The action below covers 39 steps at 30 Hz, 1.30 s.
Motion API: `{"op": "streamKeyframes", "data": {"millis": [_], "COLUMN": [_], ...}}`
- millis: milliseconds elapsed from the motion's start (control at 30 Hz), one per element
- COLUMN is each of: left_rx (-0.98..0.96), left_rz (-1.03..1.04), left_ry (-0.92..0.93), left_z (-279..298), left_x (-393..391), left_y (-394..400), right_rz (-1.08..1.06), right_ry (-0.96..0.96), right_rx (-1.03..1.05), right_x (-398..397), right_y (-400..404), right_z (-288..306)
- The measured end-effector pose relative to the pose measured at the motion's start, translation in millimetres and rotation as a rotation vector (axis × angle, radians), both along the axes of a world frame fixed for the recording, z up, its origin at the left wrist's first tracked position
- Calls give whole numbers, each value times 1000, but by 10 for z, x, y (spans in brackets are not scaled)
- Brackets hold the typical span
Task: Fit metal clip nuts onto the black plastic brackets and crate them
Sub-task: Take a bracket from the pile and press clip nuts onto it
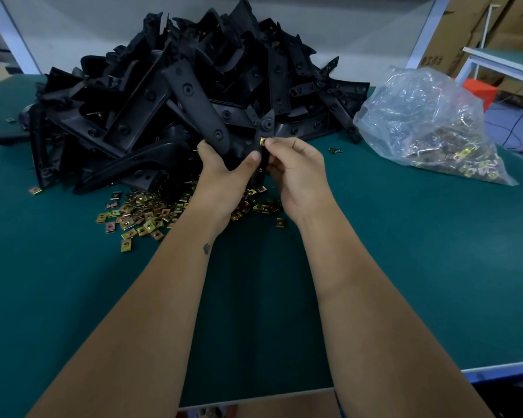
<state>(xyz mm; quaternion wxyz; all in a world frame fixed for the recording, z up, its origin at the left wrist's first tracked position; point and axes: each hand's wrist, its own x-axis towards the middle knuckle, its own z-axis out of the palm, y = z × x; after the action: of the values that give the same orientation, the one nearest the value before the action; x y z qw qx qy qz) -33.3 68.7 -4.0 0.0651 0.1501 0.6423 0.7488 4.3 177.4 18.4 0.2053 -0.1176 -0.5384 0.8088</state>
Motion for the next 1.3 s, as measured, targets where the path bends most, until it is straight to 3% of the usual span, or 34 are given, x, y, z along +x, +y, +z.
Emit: {"op": "streamKeyframes", "data": {"millis": [200,267,367,467,600,700,833,1000,1167,1300], "left_rx": [306,411,533,556,565,573,565,560,581,588], "left_rz": [-25,-29,-53,-46,-44,-51,-49,-73,-61,-30], "left_ry": [-196,-267,-343,-369,-382,-390,-409,-389,-398,-414], "left_z": [66,80,93,93,92,91,96,111,129,133], "left_x": [0,-18,-39,-53,-67,-84,-88,-67,-56,-44], "left_y": [-15,-41,-82,-79,-35,-24,-17,2,-10,-4], "right_rz": [-42,-203,-440,-411,-173,-42,-117,-51,-182,-228], "right_ry": [-1,-104,-378,-569,-714,-795,-523,-301,-268,-214], "right_rx": [252,495,1073,1382,1341,1490,1494,1489,1342,1025], "right_x": [-20,-55,-91,-113,-167,-224,-188,-169,-189,-179], "right_y": [97,221,517,839,1072,1030,842,352,180,249], "right_z": [20,-33,-150,-173,-189,-212,-156,-152,-254,-246]}}
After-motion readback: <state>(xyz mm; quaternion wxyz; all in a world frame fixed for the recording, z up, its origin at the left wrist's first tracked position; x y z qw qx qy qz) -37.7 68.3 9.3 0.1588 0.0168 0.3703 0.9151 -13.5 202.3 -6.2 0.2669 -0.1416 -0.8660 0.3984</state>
